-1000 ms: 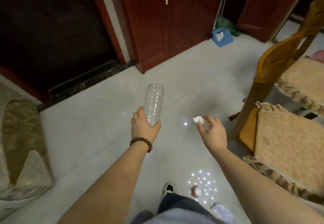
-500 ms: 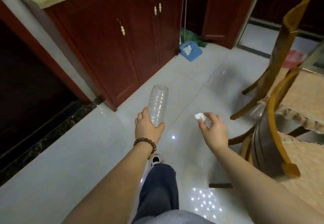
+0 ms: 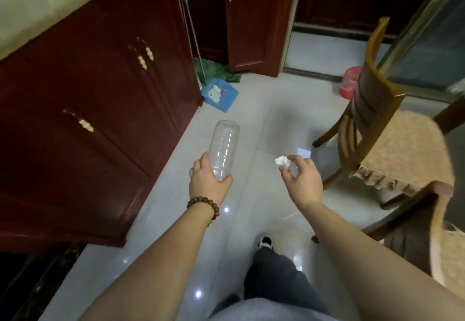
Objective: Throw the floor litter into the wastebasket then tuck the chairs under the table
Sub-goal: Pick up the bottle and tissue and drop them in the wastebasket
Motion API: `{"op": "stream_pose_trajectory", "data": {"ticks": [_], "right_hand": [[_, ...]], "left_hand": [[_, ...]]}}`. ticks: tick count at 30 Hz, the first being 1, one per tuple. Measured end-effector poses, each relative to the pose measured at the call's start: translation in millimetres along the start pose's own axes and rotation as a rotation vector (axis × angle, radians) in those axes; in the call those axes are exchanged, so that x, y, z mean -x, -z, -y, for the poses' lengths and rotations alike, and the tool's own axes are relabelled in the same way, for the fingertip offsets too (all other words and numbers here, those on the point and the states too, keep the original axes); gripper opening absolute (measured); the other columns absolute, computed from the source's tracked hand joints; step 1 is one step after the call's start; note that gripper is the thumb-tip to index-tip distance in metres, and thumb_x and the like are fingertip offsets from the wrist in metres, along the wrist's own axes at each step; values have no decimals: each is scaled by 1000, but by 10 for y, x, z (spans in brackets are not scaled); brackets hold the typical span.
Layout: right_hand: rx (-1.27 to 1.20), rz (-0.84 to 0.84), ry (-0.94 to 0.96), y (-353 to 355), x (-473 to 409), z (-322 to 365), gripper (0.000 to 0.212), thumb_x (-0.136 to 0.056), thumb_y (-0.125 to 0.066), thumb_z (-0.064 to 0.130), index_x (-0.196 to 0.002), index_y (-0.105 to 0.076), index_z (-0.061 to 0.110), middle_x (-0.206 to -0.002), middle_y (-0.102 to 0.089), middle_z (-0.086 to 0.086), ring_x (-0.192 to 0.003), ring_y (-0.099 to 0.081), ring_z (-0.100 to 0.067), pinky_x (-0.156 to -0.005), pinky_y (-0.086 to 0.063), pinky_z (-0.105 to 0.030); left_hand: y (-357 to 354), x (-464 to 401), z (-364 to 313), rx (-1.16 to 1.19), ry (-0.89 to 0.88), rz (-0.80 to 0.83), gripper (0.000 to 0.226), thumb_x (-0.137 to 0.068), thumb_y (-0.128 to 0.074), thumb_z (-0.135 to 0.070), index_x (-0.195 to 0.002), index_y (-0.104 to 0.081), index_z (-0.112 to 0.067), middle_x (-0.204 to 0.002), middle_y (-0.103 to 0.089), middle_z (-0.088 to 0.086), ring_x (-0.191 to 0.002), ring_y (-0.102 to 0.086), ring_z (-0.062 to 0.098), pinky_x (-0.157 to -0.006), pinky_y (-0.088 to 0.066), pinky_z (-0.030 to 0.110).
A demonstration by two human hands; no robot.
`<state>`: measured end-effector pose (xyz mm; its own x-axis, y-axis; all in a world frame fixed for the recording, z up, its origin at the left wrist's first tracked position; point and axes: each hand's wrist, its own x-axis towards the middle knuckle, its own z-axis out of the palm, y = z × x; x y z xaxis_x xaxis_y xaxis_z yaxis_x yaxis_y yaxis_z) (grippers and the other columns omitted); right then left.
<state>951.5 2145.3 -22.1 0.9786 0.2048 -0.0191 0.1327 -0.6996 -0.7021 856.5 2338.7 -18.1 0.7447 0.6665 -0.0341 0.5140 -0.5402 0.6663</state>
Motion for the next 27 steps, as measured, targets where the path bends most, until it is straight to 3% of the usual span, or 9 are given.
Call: {"op": "stream_pose_trajectory", "data": {"ticks": [7,13,19,27], "right_hand": [[-20,-70,-64,-104,-2000,-199,33,-92,-56,34,-120,-57,18,-119,-55,-8,-99,-58,-28,-83,-45,-34],[-54,-117,-122,275,-3710,-267,27,-89,-61,28,-111,-61,13,-109,-57,-14,-94,-57,-34,-79,-47,-39],[-62,-185,-186,520,-4958,-361,26,-88,-62,27,-111,-61,14,-106,-57,-13,-89,-59,-34,-73,-43,-34],[-59,-291,-345,533,-6582,-784,28,-89,-62,26,-114,-60,14,-113,-57,-14,-98,-57,-34,-81,-44,-35]], "left_hand": [[-947,-1888,-799,22,-64,74,70,-74,-73,-29,-134,-41,-14,-119,-50,10,-110,-46,28,-82,-42,32],[-1605,-3326,-1848,33,-89,136,69,-74,-72,-27,-134,-41,-13,-121,-49,12,-112,-47,31,-86,-46,36],[-2132,-4440,-2623,3,-136,193,73,-76,-71,-29,-138,-37,-14,-127,-48,10,-116,-45,29,-88,-45,37],[-3180,-5992,-3502,17,-238,322,67,-74,-70,-27,-134,-41,-17,-120,-49,7,-111,-47,26,-88,-48,38]]}}
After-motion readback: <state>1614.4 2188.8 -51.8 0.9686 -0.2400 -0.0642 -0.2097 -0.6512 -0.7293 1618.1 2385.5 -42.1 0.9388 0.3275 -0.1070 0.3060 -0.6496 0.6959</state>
